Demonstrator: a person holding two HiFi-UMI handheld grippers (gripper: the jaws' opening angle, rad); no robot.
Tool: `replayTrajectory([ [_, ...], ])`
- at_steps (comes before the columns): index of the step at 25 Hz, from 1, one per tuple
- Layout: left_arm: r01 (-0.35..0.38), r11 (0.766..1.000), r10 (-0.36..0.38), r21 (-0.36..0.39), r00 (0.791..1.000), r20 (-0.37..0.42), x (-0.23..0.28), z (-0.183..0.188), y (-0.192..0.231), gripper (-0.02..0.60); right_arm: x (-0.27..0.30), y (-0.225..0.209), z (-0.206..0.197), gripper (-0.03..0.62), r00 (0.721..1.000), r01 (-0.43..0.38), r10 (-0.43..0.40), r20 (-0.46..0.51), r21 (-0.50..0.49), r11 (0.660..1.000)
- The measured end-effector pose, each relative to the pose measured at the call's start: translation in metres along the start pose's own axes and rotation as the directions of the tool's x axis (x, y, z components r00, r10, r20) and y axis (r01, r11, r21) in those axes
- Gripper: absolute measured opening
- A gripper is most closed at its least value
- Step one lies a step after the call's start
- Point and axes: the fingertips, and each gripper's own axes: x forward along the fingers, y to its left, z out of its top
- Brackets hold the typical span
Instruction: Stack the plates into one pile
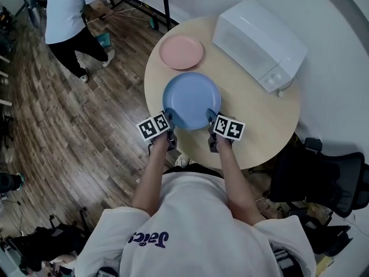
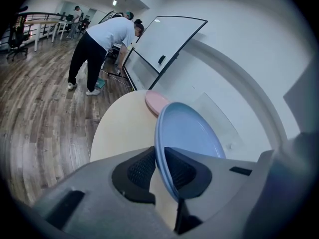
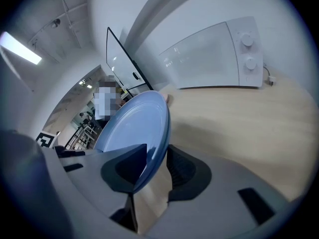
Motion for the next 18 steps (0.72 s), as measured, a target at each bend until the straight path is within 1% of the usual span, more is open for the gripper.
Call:
replayTrajectory([
  [5, -0.026, 1.000, 0.026, 0.015, 1.000, 0.002, -0.012, -0.007, -0.009, 0.063, -0.008, -0.002, 0.003, 0.125, 1.000, -0.030, 0.030, 0.001, 0.017, 0.999],
  [10, -0.031, 0.999, 0.031, 0.017, 0.999, 0.018, -0.016, 0.002, -0.009, 0.061, -0.002, 0.003, 0.006, 0.118, 0.998, -0.058, 0.057, 0.002, 0.026, 0.998],
  [14, -0.019, 1.000, 0.019, 0.022, 1.000, 0.018, -0.003, 0.021, -0.005, 0.061, 0.011, 0.009, 0.019, 0.120, 0.999, -0.042, 0.042, 0.015, 0.022, 0.999],
  [18, 0.013, 0.998, -0.013, 0.056, 1.000, 0.000, 0.028, 0.057, -0.004, 0.061, 0.040, 0.013, 0.045, 0.120, 0.999, -0.013, 0.011, 0.053, 0.042, 0.999],
])
